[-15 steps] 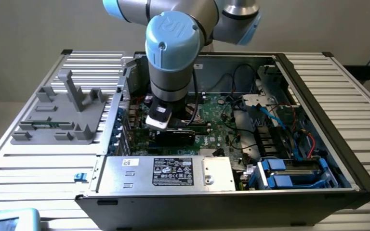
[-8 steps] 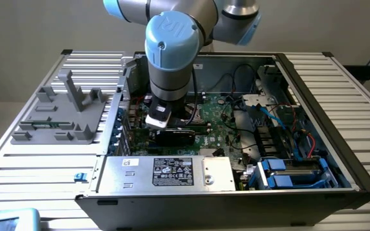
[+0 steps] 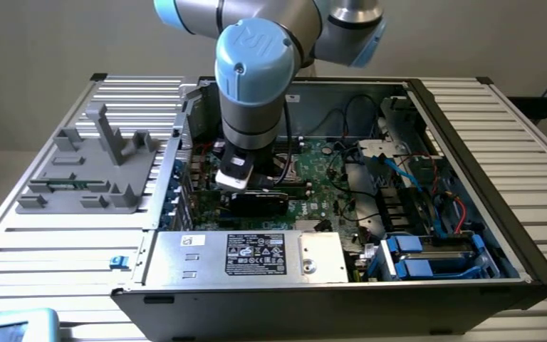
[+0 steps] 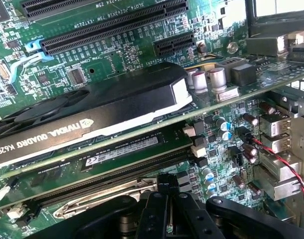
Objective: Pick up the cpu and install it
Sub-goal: 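Install the second cpu locking lever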
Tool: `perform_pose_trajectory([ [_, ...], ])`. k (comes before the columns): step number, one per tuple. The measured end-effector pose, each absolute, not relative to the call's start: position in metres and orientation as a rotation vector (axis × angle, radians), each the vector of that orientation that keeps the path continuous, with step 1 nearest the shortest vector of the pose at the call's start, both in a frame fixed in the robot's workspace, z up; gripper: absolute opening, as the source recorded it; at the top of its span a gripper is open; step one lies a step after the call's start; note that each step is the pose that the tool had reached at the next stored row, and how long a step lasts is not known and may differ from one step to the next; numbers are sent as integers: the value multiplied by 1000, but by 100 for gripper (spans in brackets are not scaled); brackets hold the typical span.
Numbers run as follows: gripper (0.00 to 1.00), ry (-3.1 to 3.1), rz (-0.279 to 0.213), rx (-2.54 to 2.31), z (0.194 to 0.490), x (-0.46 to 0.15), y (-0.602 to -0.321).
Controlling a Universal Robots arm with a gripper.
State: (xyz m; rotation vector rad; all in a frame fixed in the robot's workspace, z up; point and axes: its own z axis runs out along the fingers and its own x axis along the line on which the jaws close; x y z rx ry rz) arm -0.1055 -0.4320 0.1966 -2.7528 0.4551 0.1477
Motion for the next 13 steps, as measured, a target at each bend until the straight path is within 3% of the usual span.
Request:
perform_pose_trajectory([
  [13,11,437,151,-2757,193,-106,-427],
])
